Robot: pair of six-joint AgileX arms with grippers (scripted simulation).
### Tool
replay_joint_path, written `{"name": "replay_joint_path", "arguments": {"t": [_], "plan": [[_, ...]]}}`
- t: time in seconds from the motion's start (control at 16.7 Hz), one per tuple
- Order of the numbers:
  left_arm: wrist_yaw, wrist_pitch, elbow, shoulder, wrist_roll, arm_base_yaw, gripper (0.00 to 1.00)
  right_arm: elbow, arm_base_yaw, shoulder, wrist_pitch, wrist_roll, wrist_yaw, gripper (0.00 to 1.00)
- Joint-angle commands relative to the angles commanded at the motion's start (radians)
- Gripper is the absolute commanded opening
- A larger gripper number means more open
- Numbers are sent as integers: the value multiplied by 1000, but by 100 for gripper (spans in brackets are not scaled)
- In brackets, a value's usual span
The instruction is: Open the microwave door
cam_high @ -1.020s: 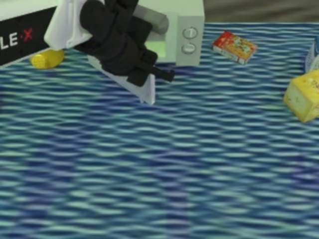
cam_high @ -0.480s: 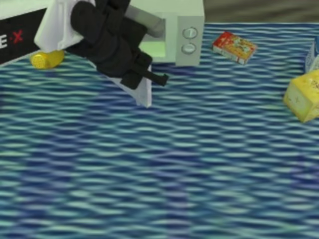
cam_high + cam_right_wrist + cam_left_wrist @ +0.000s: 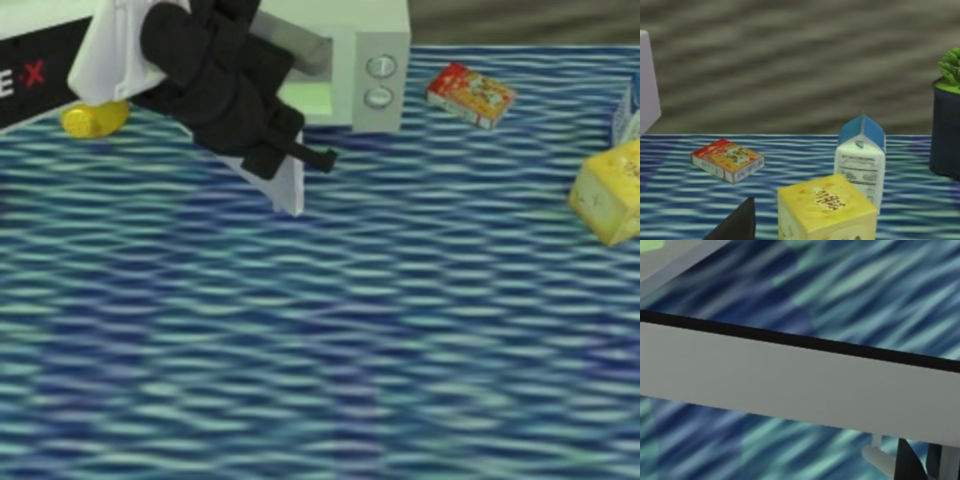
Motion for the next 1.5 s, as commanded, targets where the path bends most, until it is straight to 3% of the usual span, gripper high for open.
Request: {"name": "replay_joint_path", "arguments": {"t": [0.66,1.2,1.5], "plan": [[0,0,0,0,0,0,0,0,0,0,0,0,0,100],[85,-5,-64,-54,150,54,0,0,0,0,0,0,0,100],[90,-7,-69,-56,160,58,0,0,0,0,0,0,0,100]]}}
